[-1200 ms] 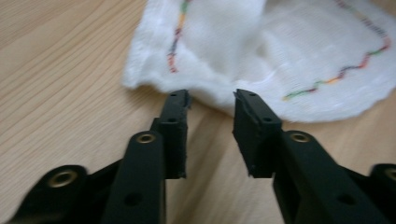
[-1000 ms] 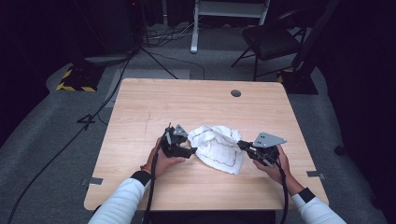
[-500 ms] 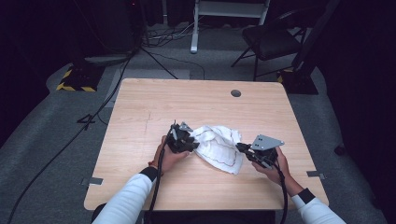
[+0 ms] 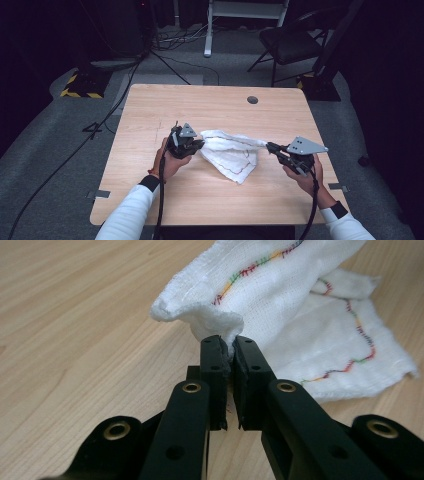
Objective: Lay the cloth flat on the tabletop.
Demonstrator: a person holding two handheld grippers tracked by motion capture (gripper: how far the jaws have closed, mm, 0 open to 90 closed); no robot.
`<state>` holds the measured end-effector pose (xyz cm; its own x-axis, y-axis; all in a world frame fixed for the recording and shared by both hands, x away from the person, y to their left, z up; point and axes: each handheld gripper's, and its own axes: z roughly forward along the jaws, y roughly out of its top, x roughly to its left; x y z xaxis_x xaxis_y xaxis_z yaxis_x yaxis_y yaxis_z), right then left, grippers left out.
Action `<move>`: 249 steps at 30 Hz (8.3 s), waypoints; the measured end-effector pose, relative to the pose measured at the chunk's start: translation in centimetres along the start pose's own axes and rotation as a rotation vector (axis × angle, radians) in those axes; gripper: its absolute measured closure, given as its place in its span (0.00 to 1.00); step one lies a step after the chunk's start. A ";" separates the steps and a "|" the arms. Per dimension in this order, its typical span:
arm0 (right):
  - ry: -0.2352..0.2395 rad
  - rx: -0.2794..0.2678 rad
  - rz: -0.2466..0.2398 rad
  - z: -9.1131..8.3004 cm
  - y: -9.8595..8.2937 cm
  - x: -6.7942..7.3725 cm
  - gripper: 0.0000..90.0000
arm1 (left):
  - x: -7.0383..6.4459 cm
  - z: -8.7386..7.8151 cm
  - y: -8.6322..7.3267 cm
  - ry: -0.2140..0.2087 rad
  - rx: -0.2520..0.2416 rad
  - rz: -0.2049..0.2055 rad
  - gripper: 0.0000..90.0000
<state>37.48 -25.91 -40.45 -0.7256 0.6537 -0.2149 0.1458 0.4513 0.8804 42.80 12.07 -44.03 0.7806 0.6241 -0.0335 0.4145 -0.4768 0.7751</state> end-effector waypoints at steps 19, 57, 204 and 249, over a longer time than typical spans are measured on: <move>-0.054 -0.140 0.039 -6.8 3.3 0.3 0.96 | -3.0 -7.1 2.4 -0.033 -0.117 0.182 0.93; -0.199 0.142 0.098 9.3 4.9 -8.0 0.96 | 6.9 3.6 4.9 0.208 0.036 0.056 0.97; 0.303 0.242 -0.149 16.0 1.0 15.9 0.95 | 8.7 8.7 -0.1 0.126 0.089 -0.172 0.53; 0.329 0.173 -0.171 14.4 2.8 15.2 0.97 | 8.7 4.7 0.0 0.053 0.037 -0.125 0.95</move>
<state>36.51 -6.02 -47.36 -0.9215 0.3438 -0.1809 0.0948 0.6506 0.7535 51.80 14.56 -47.25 0.6961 0.7117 -0.0942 0.5250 -0.4152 0.7429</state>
